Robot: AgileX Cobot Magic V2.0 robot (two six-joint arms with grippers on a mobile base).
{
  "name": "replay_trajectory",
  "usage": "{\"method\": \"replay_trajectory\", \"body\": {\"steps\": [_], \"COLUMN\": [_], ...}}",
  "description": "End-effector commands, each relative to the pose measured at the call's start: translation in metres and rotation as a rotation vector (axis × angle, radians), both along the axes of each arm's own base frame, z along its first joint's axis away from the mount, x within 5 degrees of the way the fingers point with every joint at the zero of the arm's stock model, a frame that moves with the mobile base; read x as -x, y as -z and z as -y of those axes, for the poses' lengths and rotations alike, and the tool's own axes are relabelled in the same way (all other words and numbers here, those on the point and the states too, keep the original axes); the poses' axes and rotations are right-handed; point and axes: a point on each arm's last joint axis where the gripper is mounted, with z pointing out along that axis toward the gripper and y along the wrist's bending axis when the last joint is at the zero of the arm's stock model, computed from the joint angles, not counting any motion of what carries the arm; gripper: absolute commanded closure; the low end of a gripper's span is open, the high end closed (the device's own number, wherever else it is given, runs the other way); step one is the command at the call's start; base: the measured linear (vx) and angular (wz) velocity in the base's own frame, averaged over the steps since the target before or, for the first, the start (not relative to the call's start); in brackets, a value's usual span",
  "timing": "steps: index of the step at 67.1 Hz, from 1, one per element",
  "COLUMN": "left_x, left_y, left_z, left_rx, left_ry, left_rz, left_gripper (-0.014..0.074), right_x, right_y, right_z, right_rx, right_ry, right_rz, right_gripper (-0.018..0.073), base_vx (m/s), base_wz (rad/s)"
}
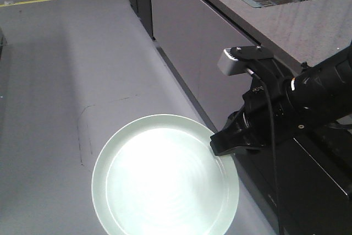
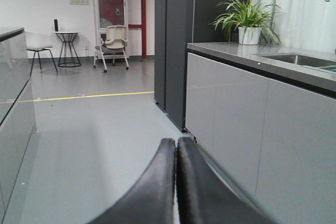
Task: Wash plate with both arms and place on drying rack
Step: 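Drive the base backward away from the counter holding the plate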
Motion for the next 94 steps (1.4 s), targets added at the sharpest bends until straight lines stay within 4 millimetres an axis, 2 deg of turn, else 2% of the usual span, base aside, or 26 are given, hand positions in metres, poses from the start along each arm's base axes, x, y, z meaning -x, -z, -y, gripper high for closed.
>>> {"method": "replay_trajectory", "body": {"steps": [1,94], "left_x": [0.0035,0.0035], "left_y": [-0.0167,-0.0167], "left_z": [-0.0001,-0.0001], "left_rx": [0.007,0.007], "left_ry": [0.000,0.000], "left_rz": [0.115,0.115], "left_gripper": [0.0603,0.0603], "right_x": [0.0036,0.0037], "right_y": [-0.0181,-0.0181], "right_z": [0.0002,0.0002], "right_rx": [-0.063,-0.062], "right_ry": [0.013,0.013], "right_rz": [0.062,0.061], "right_gripper": [0.0561,0.0561], "base_vx": [-0.04,0.02], "base_wz": [0.14,0.18]}}
